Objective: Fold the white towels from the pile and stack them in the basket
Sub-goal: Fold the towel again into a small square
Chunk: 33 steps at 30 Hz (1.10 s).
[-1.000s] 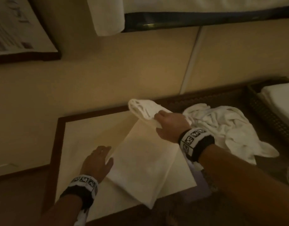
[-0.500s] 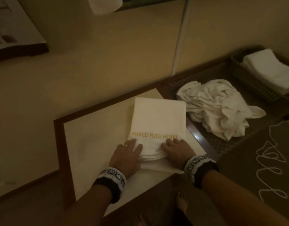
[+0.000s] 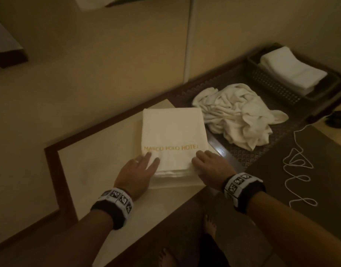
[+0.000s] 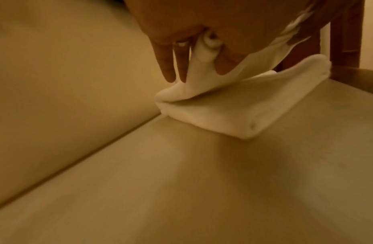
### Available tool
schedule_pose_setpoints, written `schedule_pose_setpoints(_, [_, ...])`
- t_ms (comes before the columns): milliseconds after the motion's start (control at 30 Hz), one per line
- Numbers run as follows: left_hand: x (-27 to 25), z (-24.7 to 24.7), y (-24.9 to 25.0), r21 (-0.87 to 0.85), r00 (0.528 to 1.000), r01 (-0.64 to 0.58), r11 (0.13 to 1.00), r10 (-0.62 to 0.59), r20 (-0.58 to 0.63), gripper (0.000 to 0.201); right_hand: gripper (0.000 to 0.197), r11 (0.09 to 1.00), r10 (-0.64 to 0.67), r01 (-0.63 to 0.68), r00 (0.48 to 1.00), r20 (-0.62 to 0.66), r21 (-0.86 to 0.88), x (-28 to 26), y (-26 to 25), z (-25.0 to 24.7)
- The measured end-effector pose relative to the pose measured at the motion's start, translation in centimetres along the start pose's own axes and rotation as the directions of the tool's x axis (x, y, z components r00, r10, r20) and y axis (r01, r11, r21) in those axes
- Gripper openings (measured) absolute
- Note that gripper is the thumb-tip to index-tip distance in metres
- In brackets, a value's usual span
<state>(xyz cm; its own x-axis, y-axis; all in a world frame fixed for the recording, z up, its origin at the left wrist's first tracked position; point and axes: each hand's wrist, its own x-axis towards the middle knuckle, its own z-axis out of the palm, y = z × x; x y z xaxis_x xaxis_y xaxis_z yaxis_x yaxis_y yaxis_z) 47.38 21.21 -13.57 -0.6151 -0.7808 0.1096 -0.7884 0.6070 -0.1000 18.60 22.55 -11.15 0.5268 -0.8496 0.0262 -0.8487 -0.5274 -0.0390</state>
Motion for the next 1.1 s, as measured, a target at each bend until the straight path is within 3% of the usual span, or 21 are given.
schedule_pose_setpoints(100, [-2.4, 1.7, 1.7, -0.025, 0.974, 0.002, 1.0, 0.004, 0.227, 0.077, 0.051, 0.998, 0.058, -0.05, 0.975, 0.214, -0.041, -1.7, -1.2, 2.2])
schedule_pose_setpoints(167, [-2.6, 2.0, 2.6, -0.036, 0.955, 0.037, 0.999, -0.024, 0.294, 0.077, 0.047, 0.988, 0.152, -0.144, 0.947, 0.283, -0.05, -2.5, -1.6, 3.1])
schedule_pose_setpoints(233, [-2.1, 1.8, 2.7, -0.071, 0.971, 0.051, 0.996, -0.033, 0.235, 0.07, 0.049, 0.986, 0.162, -0.148, 0.951, 0.263, -0.073, -2.5, -1.6, 2.9])
schedule_pose_setpoints(333, [-1.6, 1.6, 2.2, -0.044, 0.999, -0.03, 0.999, 0.031, 0.019, 0.049, 0.046, 0.981, 0.182, -0.163, 0.965, 0.189, -0.109, -2.4, -1.3, 2.9])
schedule_pose_setpoints(367, [-1.5, 1.6, 2.0, -0.049, 0.999, -0.036, 0.998, 0.037, 0.003, 0.047, 0.043, 0.979, 0.196, -0.177, 0.958, 0.211, -0.105, -2.5, -1.4, 3.0])
schedule_pose_setpoints(500, [-1.7, 1.6, 2.2, -0.112, 0.987, 0.041, 0.993, -0.022, 0.161, 0.043, 0.035, 0.949, 0.304, -0.314, 0.893, 0.333, -0.024, -3.3, -2.5, 3.4])
schedule_pose_setpoints(533, [-1.5, 1.4, 2.1, -0.122, 0.98, 0.072, 0.99, -0.047, 0.193, 0.036, 0.032, 0.941, 0.318, -0.338, 0.889, 0.328, 0.004, -3.2, -2.6, 3.2])
schedule_pose_setpoints(600, [-0.7, 0.8, 1.8, -0.174, 0.952, 0.176, 0.969, -0.122, 0.281, 0.047, 0.028, 0.922, 0.354, -0.383, 0.892, 0.282, 0.054, -2.5, -2.1, 2.4])
schedule_pose_setpoints(667, [0.5, 0.4, 1.5, -0.231, 0.902, 0.349, 0.908, -0.258, 0.347, 0.056, 0.03, 0.875, 0.443, -0.471, 0.873, 0.202, 0.115, -1.6, -1.0, 2.0])
schedule_pose_setpoints(767, [2.1, 0.8, 0.7, -0.247, 0.82, 0.525, 0.814, -0.407, 0.402, 0.049, 0.033, 0.749, 0.605, -0.63, 0.776, 0.178, 0.204, -0.2, 0.7, 2.0])
schedule_pose_setpoints(867, [3.2, 1.5, 0.2, -0.249, 0.734, 0.652, 0.716, -0.513, 0.445, 0.058, 0.052, 0.561, 0.697, -0.769, 0.638, 0.327, 0.306, 1.2, 1.7, 2.8])
schedule_pose_setpoints(933, [3.9, 1.8, 0.3, -0.318, 0.688, 0.719, 0.619, -0.566, 0.454, 0.06, 0.065, 0.464, 0.705, -0.816, 0.576, 0.415, 0.345, 2.3, 1.7, 3.6])
schedule_pose_setpoints(1100, [5.1, 2.0, 0.0, -0.548, 0.583, 0.79, 0.275, -0.612, 0.534, 0.066, 0.08, 0.356, 0.707, -0.839, 0.53, 0.468, 0.412, 3.4, 0.8, 4.3])
